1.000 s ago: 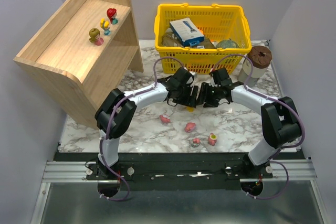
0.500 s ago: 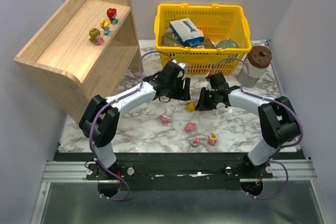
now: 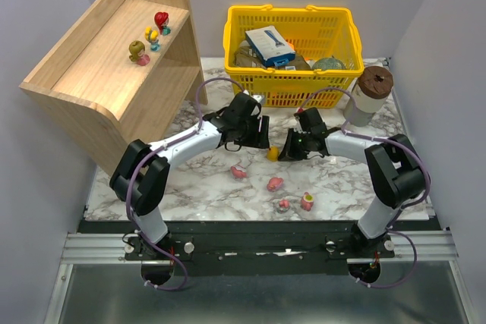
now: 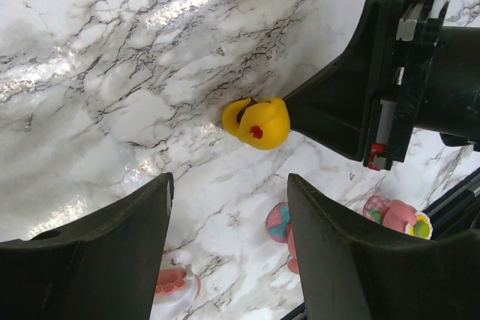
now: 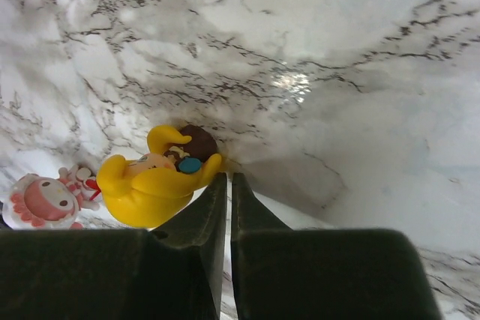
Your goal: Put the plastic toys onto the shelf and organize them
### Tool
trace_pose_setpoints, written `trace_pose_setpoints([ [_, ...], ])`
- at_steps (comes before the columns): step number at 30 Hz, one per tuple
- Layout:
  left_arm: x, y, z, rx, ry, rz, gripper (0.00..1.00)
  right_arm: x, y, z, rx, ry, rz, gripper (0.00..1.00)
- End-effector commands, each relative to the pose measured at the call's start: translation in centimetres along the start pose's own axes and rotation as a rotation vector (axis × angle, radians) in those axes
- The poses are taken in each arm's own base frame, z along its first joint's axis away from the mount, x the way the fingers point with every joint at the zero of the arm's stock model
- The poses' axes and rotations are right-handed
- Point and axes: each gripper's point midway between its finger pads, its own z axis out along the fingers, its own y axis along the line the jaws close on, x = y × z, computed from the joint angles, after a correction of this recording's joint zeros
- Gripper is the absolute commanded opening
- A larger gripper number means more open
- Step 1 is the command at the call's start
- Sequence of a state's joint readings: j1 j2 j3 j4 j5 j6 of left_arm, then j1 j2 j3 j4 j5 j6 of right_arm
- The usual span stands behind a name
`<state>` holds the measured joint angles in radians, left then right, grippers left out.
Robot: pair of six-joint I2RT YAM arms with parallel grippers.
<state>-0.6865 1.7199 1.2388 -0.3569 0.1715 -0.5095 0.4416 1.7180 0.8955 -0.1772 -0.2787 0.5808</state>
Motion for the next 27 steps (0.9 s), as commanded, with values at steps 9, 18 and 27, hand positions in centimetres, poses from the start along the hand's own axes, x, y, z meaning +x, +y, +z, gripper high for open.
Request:
trace_pose_setpoints([
  [9,-0.4,0.4,-1.6,-0.006,-0.039,-0.02,0.7,3.1,2.0,2.1,-0.076,0.074,0.043,0.11],
  [18,1.0,0.1,-1.1,0.024,-0.006,-0.099,0.7,1.5,-0.3,-0.3,0.08,-0.012,0.04,0.09],
  [27,1.2,0.0,-0.8,0.025,-0.003,-0.136,0.71,-2.6,-0.1,0.2,0.091,-0.061,0.032,0.08],
])
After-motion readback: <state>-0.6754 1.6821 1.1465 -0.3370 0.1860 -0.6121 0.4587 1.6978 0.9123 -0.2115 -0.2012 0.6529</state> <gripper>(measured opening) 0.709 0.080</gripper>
